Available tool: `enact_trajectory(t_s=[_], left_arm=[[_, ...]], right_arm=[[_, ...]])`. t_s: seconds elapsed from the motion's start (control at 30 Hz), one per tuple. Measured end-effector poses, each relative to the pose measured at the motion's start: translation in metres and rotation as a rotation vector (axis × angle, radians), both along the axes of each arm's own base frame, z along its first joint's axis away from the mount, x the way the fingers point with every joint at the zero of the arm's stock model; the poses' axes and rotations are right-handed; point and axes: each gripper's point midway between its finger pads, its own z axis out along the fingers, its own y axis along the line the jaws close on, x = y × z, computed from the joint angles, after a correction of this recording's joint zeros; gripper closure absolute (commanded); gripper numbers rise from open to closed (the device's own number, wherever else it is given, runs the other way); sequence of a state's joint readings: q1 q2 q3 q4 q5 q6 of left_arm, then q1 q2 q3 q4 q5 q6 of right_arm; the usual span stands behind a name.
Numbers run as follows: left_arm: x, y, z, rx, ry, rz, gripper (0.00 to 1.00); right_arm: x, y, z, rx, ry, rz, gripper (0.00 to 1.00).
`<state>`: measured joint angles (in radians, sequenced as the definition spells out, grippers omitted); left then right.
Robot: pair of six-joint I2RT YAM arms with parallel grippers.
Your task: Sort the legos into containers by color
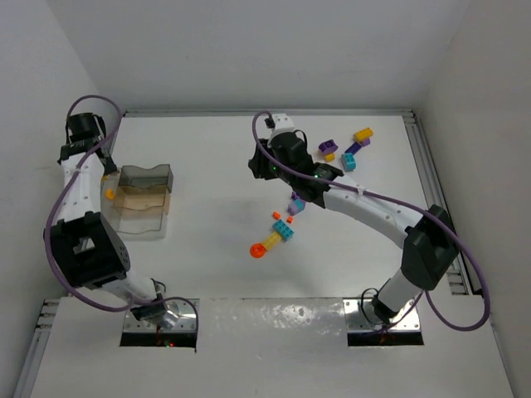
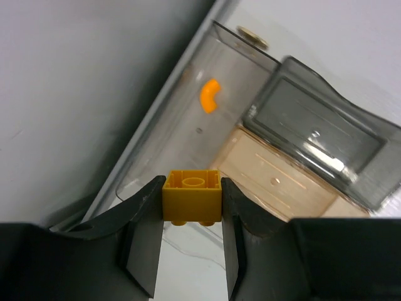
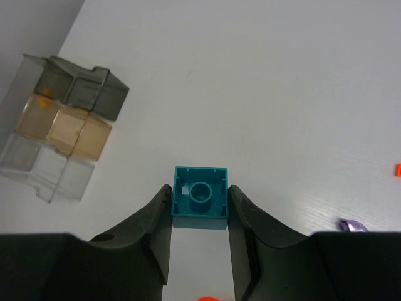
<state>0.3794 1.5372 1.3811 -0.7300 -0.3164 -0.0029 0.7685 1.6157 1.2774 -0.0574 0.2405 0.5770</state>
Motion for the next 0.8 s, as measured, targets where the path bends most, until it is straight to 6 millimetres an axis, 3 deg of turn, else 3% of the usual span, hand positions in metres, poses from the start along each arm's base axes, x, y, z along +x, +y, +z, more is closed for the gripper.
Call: enact_trajectory(t_s=[0.2,0.43,0.5,0.57,0.73,0.8], left_arm=[[0.002,0.033,-0.015,0.019,-0.035,0.090,1.00],[0.012,0.043,-0.066,-0.004,0.033,0.110,0.98],[0.015,0.044,-0.078,-0.016,0.049,0.106,0.79],[0.017,0.044,-0.085,-0.021,0.058,0.105,0.67],[0.022,0.047,-0.088,-0.011,0.055,0.097,0.56],[0.023,0.048,-0.087,-0.004,0.052,0.087,0.45]], right_arm=[[-0.020,0.013,-0.012,-0.065,0.018,0.083,1.00],[-0.031,0.020,-0.015,-0.085,0.020,0.127,1.00],[-0.031,0.021,-0.015,-0.089,0.018,0.131,1.00],[-0.032,0.021,-0.015,-0.092,0.015,0.135,1.00],[-0.036,0.026,-0.015,-0.098,0.011,0.158,1.00],[-0.039,0.028,-0.015,-0.098,0.010,0.172,1.00]])
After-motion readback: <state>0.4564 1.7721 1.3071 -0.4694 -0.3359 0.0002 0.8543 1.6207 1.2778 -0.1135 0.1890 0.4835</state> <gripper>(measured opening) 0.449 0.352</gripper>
